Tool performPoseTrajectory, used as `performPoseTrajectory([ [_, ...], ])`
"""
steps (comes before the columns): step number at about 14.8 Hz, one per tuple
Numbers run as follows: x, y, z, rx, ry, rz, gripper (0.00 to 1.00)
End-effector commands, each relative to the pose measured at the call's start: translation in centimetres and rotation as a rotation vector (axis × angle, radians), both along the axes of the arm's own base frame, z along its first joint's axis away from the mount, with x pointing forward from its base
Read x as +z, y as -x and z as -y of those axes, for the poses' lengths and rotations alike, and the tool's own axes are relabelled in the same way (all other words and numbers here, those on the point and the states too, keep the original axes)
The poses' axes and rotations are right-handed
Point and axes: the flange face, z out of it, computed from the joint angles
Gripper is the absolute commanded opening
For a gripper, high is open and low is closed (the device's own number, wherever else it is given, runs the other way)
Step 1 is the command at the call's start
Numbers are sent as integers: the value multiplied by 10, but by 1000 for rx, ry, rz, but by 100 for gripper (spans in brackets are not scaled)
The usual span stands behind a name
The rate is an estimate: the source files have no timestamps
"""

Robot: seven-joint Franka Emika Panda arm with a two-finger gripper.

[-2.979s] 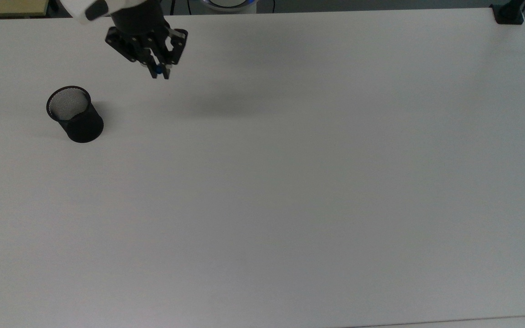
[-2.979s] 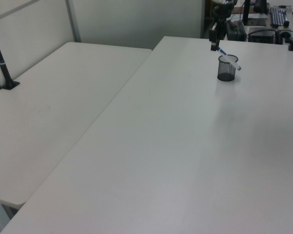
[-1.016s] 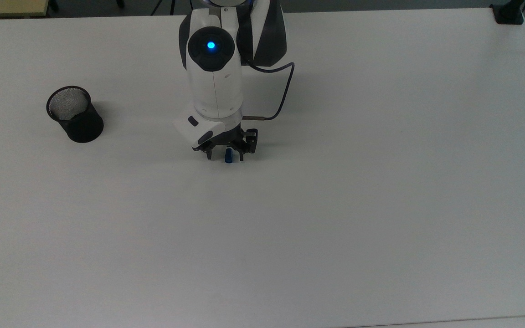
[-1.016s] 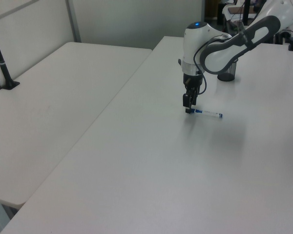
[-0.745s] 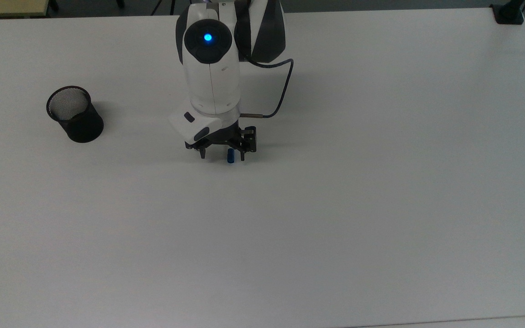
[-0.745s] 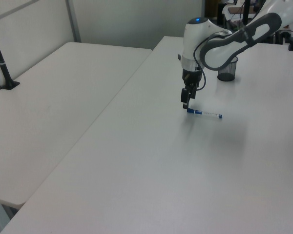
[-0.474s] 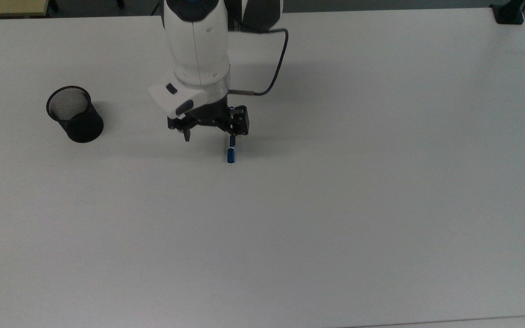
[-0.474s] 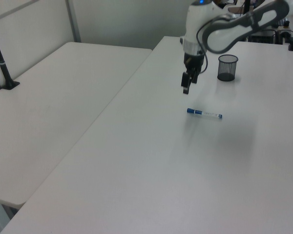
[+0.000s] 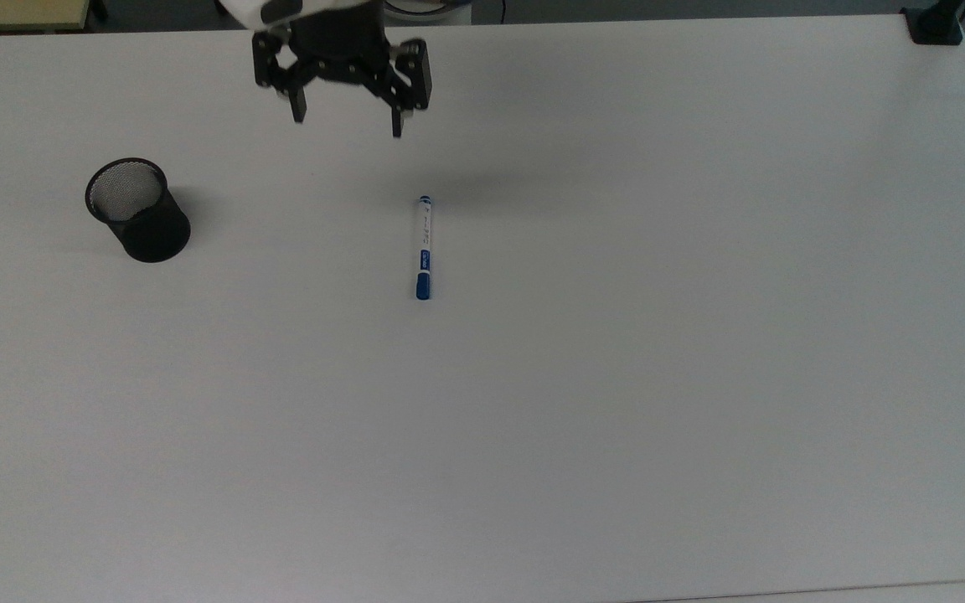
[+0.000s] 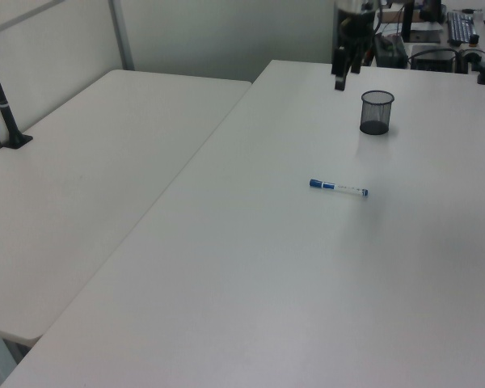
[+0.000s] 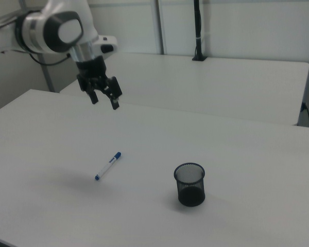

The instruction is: Remove the marker

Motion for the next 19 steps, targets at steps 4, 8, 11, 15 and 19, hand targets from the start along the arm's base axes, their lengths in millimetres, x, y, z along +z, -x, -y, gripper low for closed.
performPoseTrajectory([
  [4, 48, 53, 19, -63, -6, -26, 100],
  [8, 44, 52, 31, -69, -84, -38, 100],
  [11, 41, 47, 36, 1, -78, -27, 100],
  [15, 37, 33, 42, 43, -59, -1, 100],
  [19, 40, 35, 42, 35, -58, 4, 100],
])
